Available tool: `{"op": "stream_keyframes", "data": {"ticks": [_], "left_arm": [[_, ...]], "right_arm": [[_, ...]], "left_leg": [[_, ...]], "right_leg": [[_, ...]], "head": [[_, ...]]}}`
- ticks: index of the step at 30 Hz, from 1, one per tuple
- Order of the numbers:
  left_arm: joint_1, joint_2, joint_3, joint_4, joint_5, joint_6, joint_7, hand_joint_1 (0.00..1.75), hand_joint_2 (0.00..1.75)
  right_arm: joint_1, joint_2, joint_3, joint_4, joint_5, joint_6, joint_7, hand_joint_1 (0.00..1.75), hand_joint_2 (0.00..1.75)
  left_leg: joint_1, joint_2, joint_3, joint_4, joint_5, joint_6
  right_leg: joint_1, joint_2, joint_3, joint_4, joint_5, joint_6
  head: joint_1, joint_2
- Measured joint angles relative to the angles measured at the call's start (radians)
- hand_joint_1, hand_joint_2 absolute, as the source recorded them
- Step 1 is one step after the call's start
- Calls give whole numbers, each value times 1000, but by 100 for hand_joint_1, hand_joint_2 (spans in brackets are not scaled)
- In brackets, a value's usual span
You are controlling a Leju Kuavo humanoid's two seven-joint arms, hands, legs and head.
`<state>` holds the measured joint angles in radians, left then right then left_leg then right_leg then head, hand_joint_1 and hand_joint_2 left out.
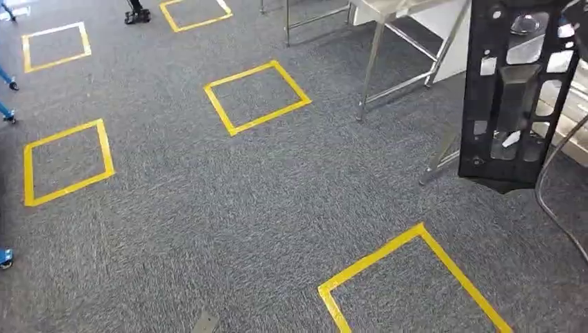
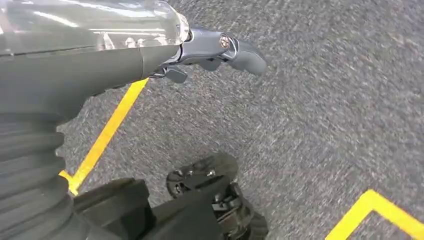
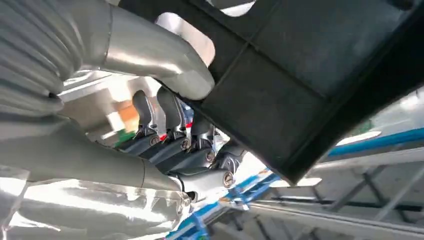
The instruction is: Take the parts from the cabinet and place them on the table.
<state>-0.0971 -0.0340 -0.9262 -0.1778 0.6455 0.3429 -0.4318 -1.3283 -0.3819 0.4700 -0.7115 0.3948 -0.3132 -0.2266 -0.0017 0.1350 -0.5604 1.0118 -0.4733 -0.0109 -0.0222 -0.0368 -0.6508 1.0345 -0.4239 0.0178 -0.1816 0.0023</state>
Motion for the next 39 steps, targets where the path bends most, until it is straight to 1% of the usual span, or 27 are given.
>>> {"op": "stream_keyframes", "data": {"ticks": [1, 2, 3, 5, 6, 7, 9, 10, 11, 12, 15, 16, 18, 20, 22, 23, 25, 26, 27, 28, 31, 32, 33, 34, 36, 37, 39], "left_arm": [[-3, 0, 0, 0, 0, -1, -1, 0, 175], [-5, 0, 0, 0, 0, -1, -3, 0, 175], [-5, 0, 0, 0, 0, -3, -5, 0, 175], [2, 0, -1, 0, 0, -8, -7, 0, 175], [3, 0, -1, 0, 0, -9, -7, 0, 175], [3, 0, -1, 0, 0, -10, -8, 0, 175], [3, 0, -1, 0, 0, -10, -8, 0, 175], [2, 0, -1, 0, 0, -10, -8, 0, 175], [3, 5, -1, 0, 0, -10, -8, 0, 175], [5, 5, -2, 0, 0, -10, -8, 0, 175], [3, 5, -2, 0, 1, -11, -9, 0, 175], [0, 3, -2, 0, 0, -11, -9, 0, 175], [-4, 0, -2, 1, 0, -13, -9, 0, 175], [-1, -2, -3, 1, 0, -19, -7, 0, 175], [-1, -4, -5, 1, -2, -23, -5, 0, 175], [-1, -6, -6, 1, -2, -26, -4, 0, 175], [-1, -10, -6, 1, -2, -26, -2, 0, 175], [-1, -10, -6, 1, -1, -26, -2, 0, 175], [-1, -9, -6, 1, 0, -26, -2, 0, 175], [0, -10, -6, 1, 0, -26, -2, 0, 175], [0, -9, -6, 1, 3, -24, 0, 0, 175], [-1, -9, -6, 1, 3, -23, 0, 0, 175], [-1, -9, -6, 1, 4, -22, -1, 0, 175], [3, -9, -6, 1, 5, -21, -2, 0, 175], [13, -8, -6, 1, 5, -21, -4, 0, 175], [16, -8, -6, 1, 5, -21, -5, 0, 175], [15, -8, -6, 1, 5, -21, -6, 0, 175]], "right_arm": [[-3, 0, 0, 0, 0, 2, 0, 175, 175], [-8, 0, 0, 0, 0, 3, 0, 175, 175], [-13, 0, 0, 0, 0, 7, 0, 175, 175], [-14, 0, 0, 0, 0, 13, 0, 175, 175], [-14, 0, 0, 0, 0, 16, 0, 175, 175], [-14, 0, 0, 0, 0, 17, 0, 175, 175], [-14, 0, 0, 0, 0, 18, 0, 175, 175], [-14, 0, 0, 0, 0, 18, -1, 175, 175], [-14, 0, 0, 0, 0, 18, -1, 175, 175], [-14, 0, 0, 0, 0, 18, -1, 175, 175], [-12, -12, -1, 2, 0, 19, 0, 175, 175], [-14, -15, -1, 1, 0, 18, -2, 175, 175], [-18, -24, -2, 1, 0, 17, -5, 175, 175], [-17, -23, -2, 2, -1, 10, -7, 175, 175], [-6, -23, -2, 2, -1, 3, -7, 175, 175], [-2, -23, -2, 2, 0, 0, -7, 175, 175], [-3, -23, -2, 1, 0, -2, -7, 175, 175], [-4, -23, -3, -1, 1, -1, -7, 175, 175], [-9, -21, -3, -1, 2, -1, -7, 175, 175], [-11, -16, -3, 0, 3, 1, -4, 175, 175], [-16, -14, -3, 7, 10, 7, 4, 175, 175], [-18, -9, -3, 8, 10, 6, 5, 175, 175], [-23, -5, -3, 10, 11, 5, 2, 175, 175], [-27, 1, -3, 14, 11, 3, -1, 175, 175], [-25, 15, -3, 25, 11, 1, -10, 175, 175], [-23, 18, -3, 30, 11, 1, -11, 175, 175], [-24, 25, -4, 39, 12, 1, -13, 175, 175]], "left_leg": [[6, -13, -6, 5, -11, -9], [10, -69, -13, 33, -34, -12], [13, -104, -40, 96, -71, -12], [13, -125, -121, 275, -145, -13], [13, -125, -147, 326, -155, -12], [13, -125, -153, 329, -141, -8], [11, -133, -106, 212, -59, 5], [8, -155, -64, 114, -9, 16], [9, -224, -34, 34, 11, 32], [12, -231, -20, 18, 8, 34], [0, -200, -17, 10, 8, 34], [11, -182, -10, -12, 20, 38], [11, -155, 1, -37, 35, 46], [9, -129, -1, -36, 35, 46], [11, -100, -2, -34, 32, 44], [12, -86, -2, -31, 29, 42], [15, -61, -2, -17, 18, 33], [13, -52, -1, -8, 10, 25], [4, -45, -6, -1, 2, 17], [4, -33, -4, 1, -1, 14], [3, 0, 2, 1, -7, -2], [10, -30, -2, 14, -23, -9], [12, -79, -18, 55, -53, -10], [14, -106, -54, 137, -97, -11], [13, -123, -131, 302, -157, -11], [12, -125, -149, 333, -155, -7], [8, -130, -125, 257, -89, 9]], "right_leg": [[-6, 12, 2, -3, 3, -9], [-7, 20, 1, -3, 3, -15], [-6, 28, 1, -3, 4, -20], [-2, 54, 1, -3, 5, -26], [1, 69, 1, -3, 5, -28], [3, 85, 1, -3, 6, -28], [5, 116, 2, -2, 7, -27], [7, 131, 2, -3, 8, -25], [1, 141, 1, -2, 10, -22], [4, 153, -2, -3, 13, -17], [-14, 191, -12, -10, 26, 6], [-5, 205, -12, -17, 31, 16], [-1, 90, -41, 41, -19, 16], [-2, 52, -107, 187, -90, 21], [-7, 43, -141, 266, -104, 27], [-10, 39, -122, 233, -77, 31], [-14, 10, -29, 75, 0, 36], [-12, -29, 11, -2, 12, 38], [4, -45, 13, -7, 1, 27], [1, -25, 8, -6, 4, 13], [0, 12, 0, -4, 6, -6], [-3, 21, 2, -6, 7, -12], [-4, 28, 1, -6, 8, -17], [-3, 39, 1, -6, 9, -22], [2, 67, 1, -6, 9, -28], [6, 83, 1, -6, 10, -29], [13, 113, 1, -6, 12, -30]], "head": [[0, 0], [0, 0], [0, 0], [0, 0], [0, 0], [0, 0], [0, 0], [0, 0], [0, 0], [0, 0], [0, 0], [-1, 0], [1, 0], [0, 0], [0, 0], [0, 0], [0, 0], [0, 0], [0, 0], [0, 0], [0, 0], [0, 0], [0, 0], [0, 0], [0, 0], [0, 0], [0, 0]]}}
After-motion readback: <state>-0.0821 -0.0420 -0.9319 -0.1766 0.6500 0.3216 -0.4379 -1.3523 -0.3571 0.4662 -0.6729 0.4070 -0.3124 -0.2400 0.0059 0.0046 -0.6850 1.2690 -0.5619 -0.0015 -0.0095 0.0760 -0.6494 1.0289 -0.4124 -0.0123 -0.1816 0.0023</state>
